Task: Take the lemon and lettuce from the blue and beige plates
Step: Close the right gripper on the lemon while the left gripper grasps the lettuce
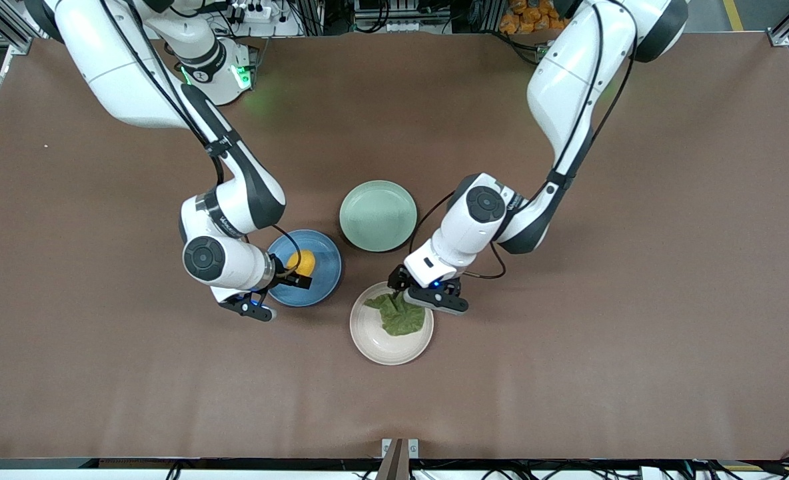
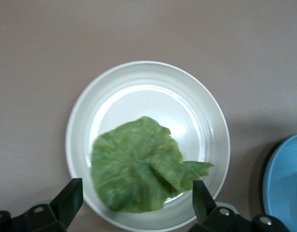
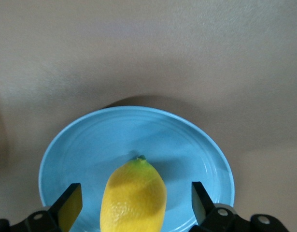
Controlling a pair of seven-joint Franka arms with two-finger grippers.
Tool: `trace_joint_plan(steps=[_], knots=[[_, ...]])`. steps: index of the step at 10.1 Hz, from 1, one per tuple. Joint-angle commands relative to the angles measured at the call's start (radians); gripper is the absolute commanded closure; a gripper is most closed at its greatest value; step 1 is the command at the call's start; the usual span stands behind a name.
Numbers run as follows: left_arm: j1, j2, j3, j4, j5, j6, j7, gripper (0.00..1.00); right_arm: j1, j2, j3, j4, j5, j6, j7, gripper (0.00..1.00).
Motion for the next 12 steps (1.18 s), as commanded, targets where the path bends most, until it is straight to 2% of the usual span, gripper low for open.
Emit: trace_joint_plan(steps=[1,4,5,6,8,9,10,11,12], knots=[[-0.047,0.083,0.030,0.078,-0.002,0.053,-0.012,0.00,0.001,0.012,0.004,-0.009,0.010,0.012,0.024,0.00],[-0.153,0.108,0.145,0.084,-0.003,0.065,-0.010,0.00,0.014,0.023,0.019,-0.013,0.006,0.012,0.027,0.00],[-0.160,0.109,0.151,0.084,-0.002,0.065,-0.010,0.00,0.015,0.023,0.019,-0.011,0.007,0.012,0.030,0.00],[-0.161,0.112,0.151,0.084,-0.002,0.065,-0.010,0.00,0.017,0.023,0.019,-0.023,0.001,0.013,0.028,0.06],[-0.161,0.126,0.153,0.086,0.000,0.073,-0.006,0.00,0.015,0.022,0.019,-0.025,0.001,0.012,0.028,0.51],[-0.161,0.128,0.153,0.086,0.000,0.074,-0.003,0.07,0.011,0.019,0.019,-0.023,0.001,0.009,0.028,0.74],[-0.161,0.134,0.155,0.086,0.001,0.075,-0.003,0.17,0.003,0.008,0.037,-0.013,0.001,-0.002,0.021,0.90],[-0.161,0.138,0.167,0.084,0.000,0.075,-0.003,0.27,-0.015,-0.015,0.047,-0.008,0.001,-0.035,0.004,1.00],[-0.162,0.138,0.168,0.084,0.001,0.075,-0.001,0.67,-0.061,-0.067,0.061,-0.003,0.009,-0.104,-0.046,1.00]])
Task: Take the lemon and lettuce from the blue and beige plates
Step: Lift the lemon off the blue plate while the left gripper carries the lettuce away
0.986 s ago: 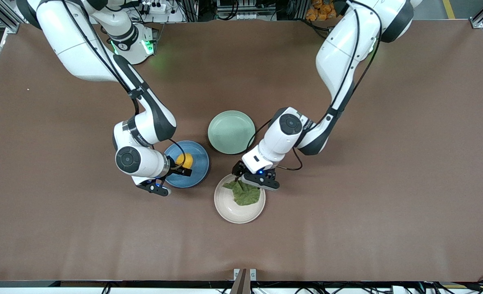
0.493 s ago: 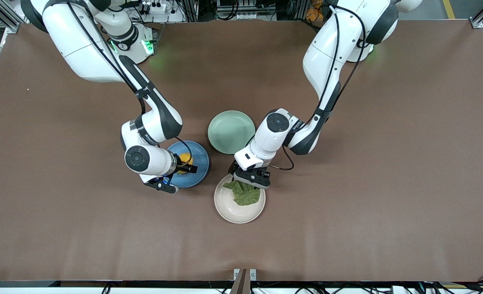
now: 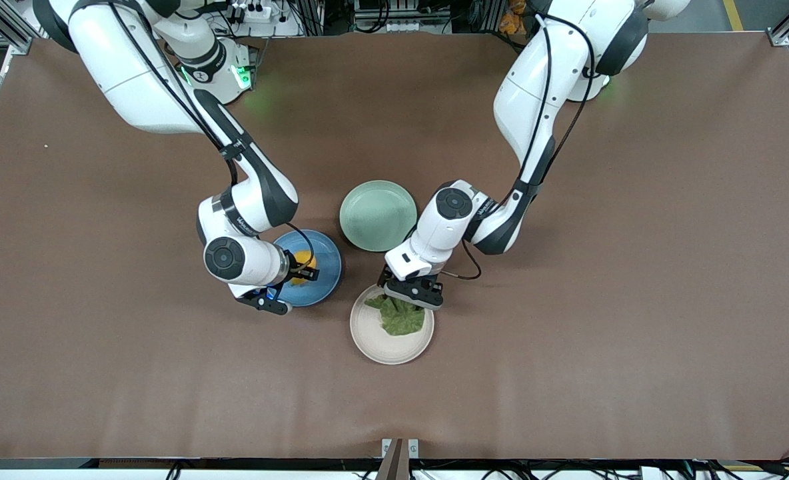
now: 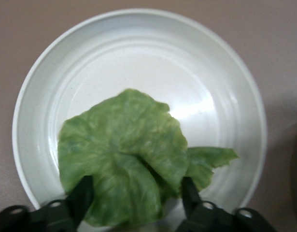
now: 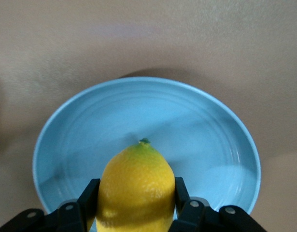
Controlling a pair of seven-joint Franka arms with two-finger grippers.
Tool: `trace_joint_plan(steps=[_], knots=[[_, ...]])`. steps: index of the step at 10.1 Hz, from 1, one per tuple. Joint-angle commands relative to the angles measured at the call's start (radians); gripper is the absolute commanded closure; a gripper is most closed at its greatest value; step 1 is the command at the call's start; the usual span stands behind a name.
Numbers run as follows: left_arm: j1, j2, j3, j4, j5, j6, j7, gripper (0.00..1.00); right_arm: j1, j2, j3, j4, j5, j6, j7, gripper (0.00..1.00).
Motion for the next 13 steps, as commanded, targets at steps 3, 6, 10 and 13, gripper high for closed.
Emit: trace_joint_plan(steps=[3,6,10,13], knots=[[-0.012,0.013,0.019,0.024,0.016,0.010,-0.003,1.00,-0.171,-0.216,0.013,0.015,0.015,-0.329,-0.293,1.00],[-0.012,-0.071,0.036,-0.005,0.023,-0.165,-0.012,1.00,-0.174,-0.243,-0.171,-0.038,0.012,-0.350,-0.557,1.00],[0.014,-0.264,0.073,0.009,0.023,-0.533,-0.020,1.00,-0.175,-0.234,-0.223,-0.225,0.010,-0.085,-0.619,1.00],[0.149,-0.329,0.078,0.006,0.026,-0.669,0.025,1.00,-0.175,-0.231,-0.223,-0.333,0.010,0.057,-0.627,1.00]])
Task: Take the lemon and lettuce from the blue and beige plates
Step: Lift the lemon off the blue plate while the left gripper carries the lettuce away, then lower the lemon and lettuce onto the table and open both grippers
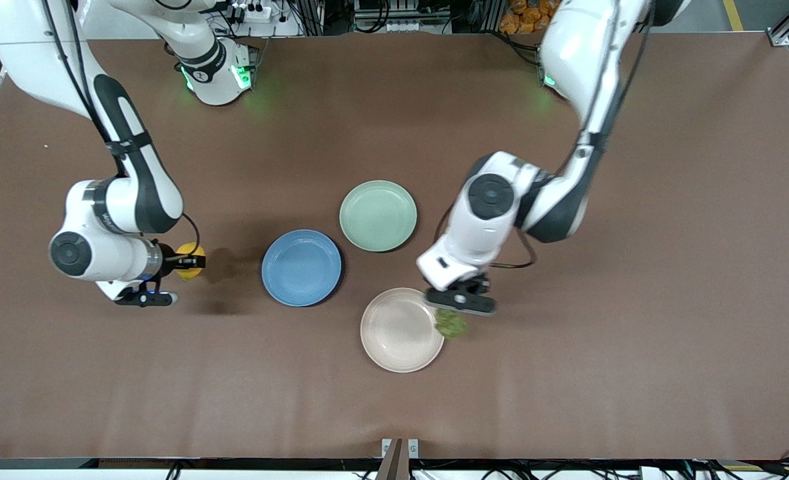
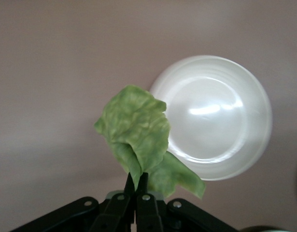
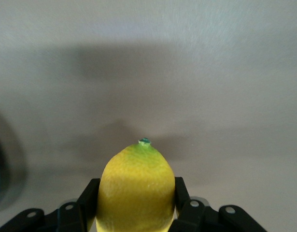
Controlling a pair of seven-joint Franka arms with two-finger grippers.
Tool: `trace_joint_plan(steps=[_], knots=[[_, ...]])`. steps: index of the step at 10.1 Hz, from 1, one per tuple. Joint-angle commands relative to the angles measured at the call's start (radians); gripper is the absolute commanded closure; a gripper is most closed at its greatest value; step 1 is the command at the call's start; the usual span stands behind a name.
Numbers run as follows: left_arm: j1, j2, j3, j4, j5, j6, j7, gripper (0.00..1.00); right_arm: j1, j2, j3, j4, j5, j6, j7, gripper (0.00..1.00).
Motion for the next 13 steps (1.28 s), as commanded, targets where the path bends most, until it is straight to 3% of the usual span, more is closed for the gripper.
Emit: trace_joint_plan(steps=[1,2,3,4,5,6,7,8,9,10,13], knots=[[0.107,-0.020,-0.005,-0.039,0.020,-0.069,0.071,1.00,-0.001,-0.022,0.000,-0.049,0.011,0.041,-0.017,1.00],[0.165,-0.007,-0.006,-0.042,0.020,-0.083,0.111,1.00,-0.003,-0.016,0.000,-0.051,0.011,0.041,-0.017,1.00],[0.228,0.010,-0.008,-0.045,0.020,-0.084,0.178,1.00,-0.001,-0.011,0.000,-0.052,0.011,0.041,-0.017,0.76],[0.271,0.033,-0.007,-0.047,0.020,-0.084,0.259,1.00,-0.001,-0.010,0.000,-0.051,0.011,0.033,-0.017,0.37],[0.318,0.061,-0.010,-0.047,0.017,-0.084,0.287,1.00,0.001,-0.010,0.000,-0.051,0.011,0.033,-0.017,0.14],[0.332,0.082,-0.010,-0.045,0.006,-0.081,0.289,1.00,0.001,-0.010,0.000,-0.051,0.010,0.030,-0.017,0.00],[0.332,0.092,-0.010,-0.045,0.004,-0.081,0.286,1.00,0.001,-0.010,0.000,-0.046,0.010,0.026,-0.019,0.00],[0.334,0.096,-0.010,-0.047,0.004,-0.081,0.282,0.87,0.002,-0.010,0.000,-0.036,0.010,0.024,-0.022,0.00],[0.349,0.101,-0.008,-0.047,0.004,-0.081,0.283,0.15,0.001,-0.014,0.001,-0.029,0.007,0.014,-0.022,0.00],[0.360,0.086,-0.008,-0.047,0.004,-0.083,0.292,0.00,0.005,-0.017,0.001,0.010,0.007,-0.047,-0.016,0.00],[0.360,-0.108,-0.007,-0.039,0.018,-0.225,0.289,0.00,0.004,-0.071,0.000,0.130,-0.001,-0.201,-0.024,0.00]])
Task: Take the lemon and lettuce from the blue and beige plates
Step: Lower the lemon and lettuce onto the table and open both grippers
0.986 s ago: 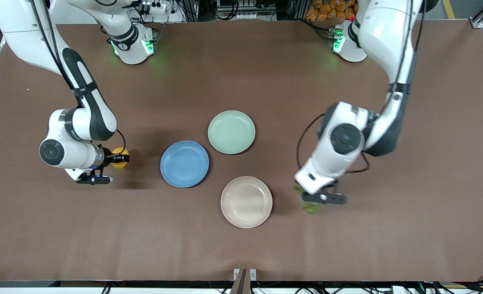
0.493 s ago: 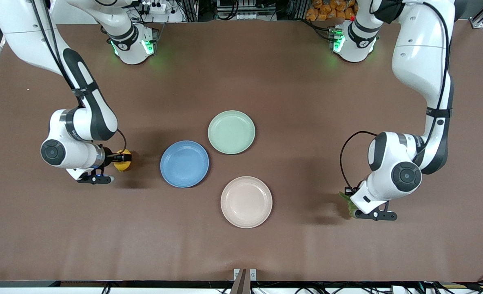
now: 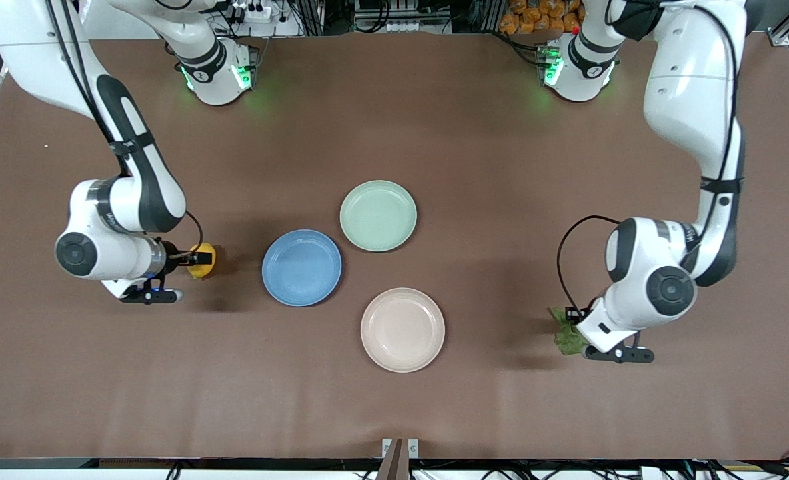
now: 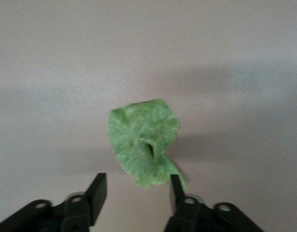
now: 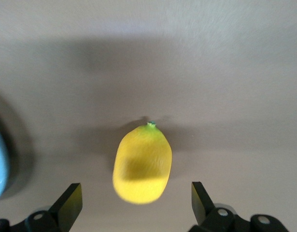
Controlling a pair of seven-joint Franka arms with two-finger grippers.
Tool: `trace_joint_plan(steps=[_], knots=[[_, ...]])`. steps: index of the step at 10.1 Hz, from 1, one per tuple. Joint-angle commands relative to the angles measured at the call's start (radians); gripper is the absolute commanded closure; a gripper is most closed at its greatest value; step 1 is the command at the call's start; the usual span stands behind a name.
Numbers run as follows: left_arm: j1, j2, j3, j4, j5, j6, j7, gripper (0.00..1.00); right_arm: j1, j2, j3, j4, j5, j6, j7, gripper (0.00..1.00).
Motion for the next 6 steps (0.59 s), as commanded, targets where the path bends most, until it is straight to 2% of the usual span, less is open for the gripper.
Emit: trace_joint_plan(steps=[1,2,3,6], knots=[[0.006,-0.220,-0.002,-0.026,0.015,-0.158,0.004,0.00,-0.004,-0.086,-0.002,0.094,-0.006,-0.112,-0.023,0.00],[0.004,-0.302,-0.001,-0.026,0.018,-0.215,0.004,0.00,-0.005,-0.110,-0.002,0.166,0.001,-0.249,-0.050,0.00],[0.003,-0.372,-0.001,-0.026,0.024,-0.281,0.017,0.00,0.001,-0.153,0.001,0.194,0.004,-0.329,-0.060,0.00],[-0.002,-0.549,-0.010,-0.027,0.023,-0.433,0.047,0.00,-0.002,-0.356,0.024,0.198,-0.006,-0.396,-0.063,0.00]])
